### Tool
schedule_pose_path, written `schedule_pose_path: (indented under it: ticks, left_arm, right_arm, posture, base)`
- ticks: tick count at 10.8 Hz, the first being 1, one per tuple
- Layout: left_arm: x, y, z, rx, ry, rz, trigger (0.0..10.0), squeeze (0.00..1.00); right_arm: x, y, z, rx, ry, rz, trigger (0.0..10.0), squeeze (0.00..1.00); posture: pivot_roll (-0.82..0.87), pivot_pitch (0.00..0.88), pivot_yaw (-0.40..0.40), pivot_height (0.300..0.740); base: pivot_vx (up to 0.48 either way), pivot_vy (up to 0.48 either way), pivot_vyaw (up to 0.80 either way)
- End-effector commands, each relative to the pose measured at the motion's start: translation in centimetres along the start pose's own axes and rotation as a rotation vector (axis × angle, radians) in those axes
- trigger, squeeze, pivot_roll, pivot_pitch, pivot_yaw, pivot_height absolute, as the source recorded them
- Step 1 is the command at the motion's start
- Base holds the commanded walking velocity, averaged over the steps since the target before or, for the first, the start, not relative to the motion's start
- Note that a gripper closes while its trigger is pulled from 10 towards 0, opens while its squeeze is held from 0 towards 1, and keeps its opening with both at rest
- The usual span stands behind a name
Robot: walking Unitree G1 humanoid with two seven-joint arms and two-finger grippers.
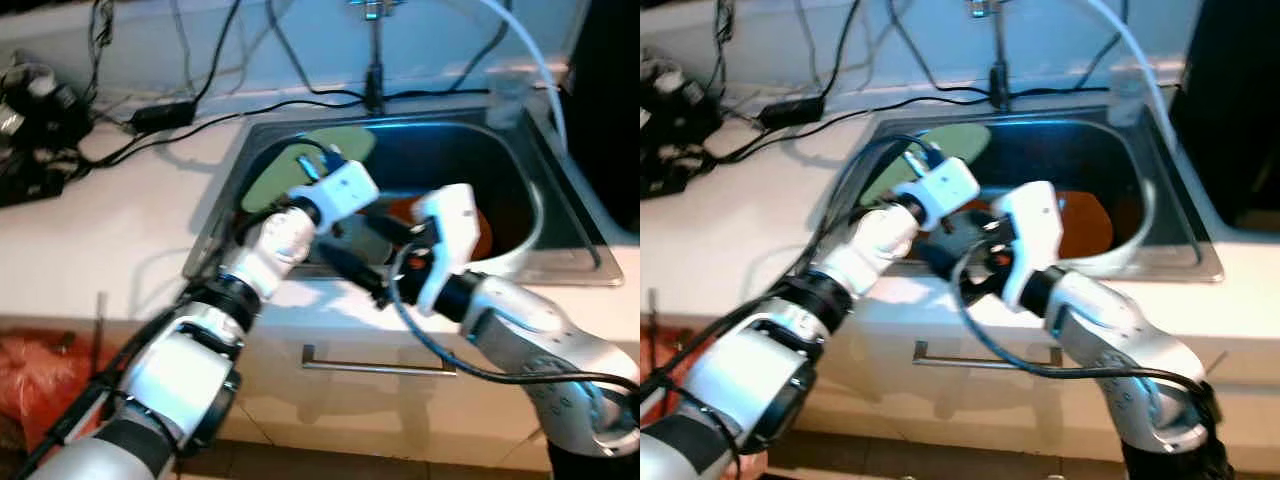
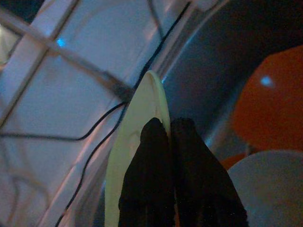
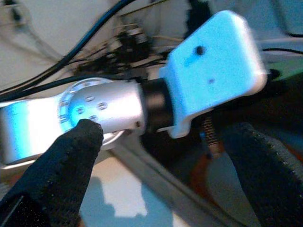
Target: Kitchen organization
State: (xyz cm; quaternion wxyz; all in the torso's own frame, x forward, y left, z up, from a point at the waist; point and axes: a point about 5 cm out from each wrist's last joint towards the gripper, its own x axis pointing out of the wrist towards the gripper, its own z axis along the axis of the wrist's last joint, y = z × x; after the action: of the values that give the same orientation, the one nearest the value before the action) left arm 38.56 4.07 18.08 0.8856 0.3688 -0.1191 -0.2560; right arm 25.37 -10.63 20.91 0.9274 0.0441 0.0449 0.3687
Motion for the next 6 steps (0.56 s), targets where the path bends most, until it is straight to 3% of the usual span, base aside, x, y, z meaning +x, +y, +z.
schedule_pose_path:
  ticks: [1, 4, 6]
  left_arm:
    - [0.4, 0.7, 0.8, 0.019, -0.029, 0.011, 0.0, 0.0]
    - [1.0, -1.2, 1.7, -0.046, -0.028, -0.039, 0.0, 0.0]
    - [0.9, -1.6, 0.7, -0.126, 0.042, -0.038, 0.1, 0.0]
  right_arm:
    - [-0.4, 0.0, 0.3, -0.013, -0.006, -0.023, 10.0, 0.0]
    - [-2.1, -1.0, -0.2, -0.021, 0.029, -0.145, 10.0, 0.0]
    - [-2.3, -0.8, -0.3, -0.02, 0.047, -0.151, 10.0, 0.0]
  posture:
    - [-0.27, 0.0, 0.217, 0.74]
    - [-0.32, 0.0, 0.235, 0.74]
    - [-0.32, 0.0, 0.234, 0.74]
  base:
    - [0.0, 0.0, 0.0]
    - [0.0, 0.0, 0.0]
    - [0.0, 0.0, 0.0]
